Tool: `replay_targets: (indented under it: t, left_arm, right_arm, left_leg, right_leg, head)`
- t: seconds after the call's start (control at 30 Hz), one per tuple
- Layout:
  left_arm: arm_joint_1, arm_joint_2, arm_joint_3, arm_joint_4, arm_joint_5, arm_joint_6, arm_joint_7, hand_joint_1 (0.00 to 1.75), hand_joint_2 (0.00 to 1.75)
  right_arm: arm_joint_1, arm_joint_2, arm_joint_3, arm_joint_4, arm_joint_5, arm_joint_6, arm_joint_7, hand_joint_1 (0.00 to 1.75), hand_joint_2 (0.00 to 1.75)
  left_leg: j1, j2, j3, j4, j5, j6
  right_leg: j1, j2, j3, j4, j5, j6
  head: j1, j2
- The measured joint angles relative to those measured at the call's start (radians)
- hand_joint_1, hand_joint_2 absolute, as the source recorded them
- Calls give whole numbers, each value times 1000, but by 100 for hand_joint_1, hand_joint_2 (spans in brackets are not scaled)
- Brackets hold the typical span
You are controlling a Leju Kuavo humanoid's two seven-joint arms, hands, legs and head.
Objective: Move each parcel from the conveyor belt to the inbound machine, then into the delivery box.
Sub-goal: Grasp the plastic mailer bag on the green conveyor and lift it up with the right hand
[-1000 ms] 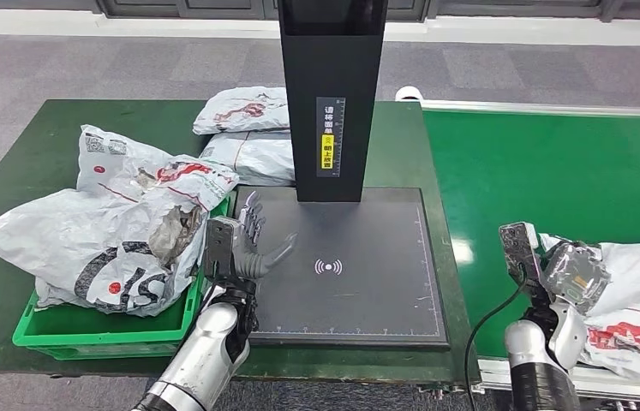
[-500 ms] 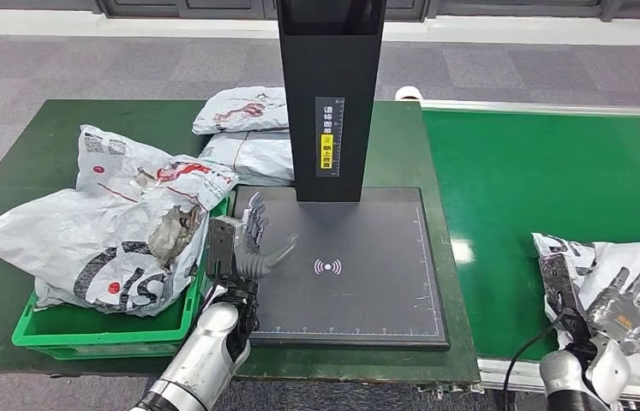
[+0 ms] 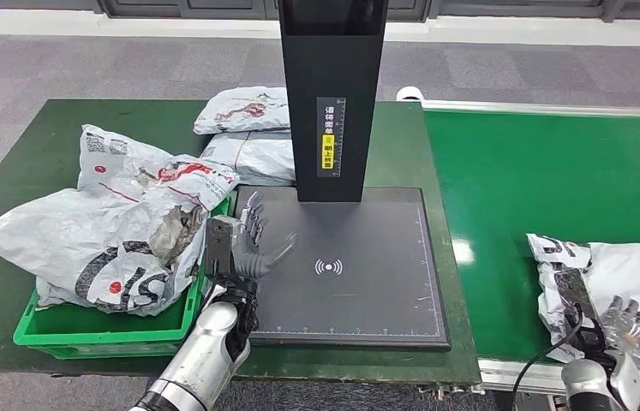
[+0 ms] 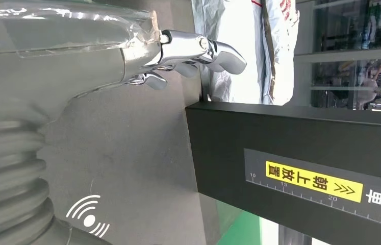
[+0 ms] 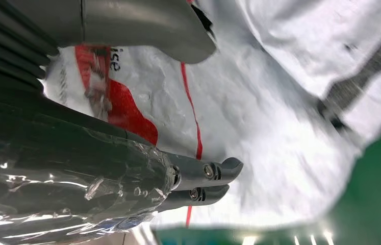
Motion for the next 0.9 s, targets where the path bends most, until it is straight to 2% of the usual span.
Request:
replay_targets:
  t: [0.07,0.2,0.37,0.63,0.8,0.9]
  left_arm:
    - [0,1,4,-1,3,1,0,0,175]
    - [0,1,7,-2,8,0,0,0,175]
    - [3,0,7,-9,16,-1,0,0,175]
    - [8,1,7,-28,21,1,4,0,175]
    - [10,1,7,-37,23,8,14,0,175]
    - [13,1,7,-45,23,11,16,0,175]
  right_arm:
    - [-7,-2,-10,33,-29,40,-21,0,175]
    - [-22,-6,-16,120,-44,97,13,175,175]
    - [-41,-16,-36,209,-48,88,12,175,175]
    - [-70,-24,-62,249,-43,73,2,175,175]
    - [-78,-20,-78,249,-64,20,-98,175,175]
    - [-79,-12,-79,240,-69,5,-122,175,175]
  left_leg:
    - [0,1,0,0,0,0]
    - [0,1,0,0,0,0]
    - [1,1,2,0,0,0]
    - [1,0,3,2,0,1]
    - [1,0,3,2,0,1]
    - [1,1,3,2,-1,1]
  right_leg:
    - [0,0,0,0,0,0]
    - [1,0,0,0,0,0]
    - [2,1,2,0,0,0]
    - [2,0,5,-1,0,0]
    - [2,0,5,-1,0,0]
    - [3,0,5,-1,0,0]
  head:
    - [0,0]
    - [0,0]
    - [0,0]
    - [0,0]
    - [0,0]
    - [0,0]
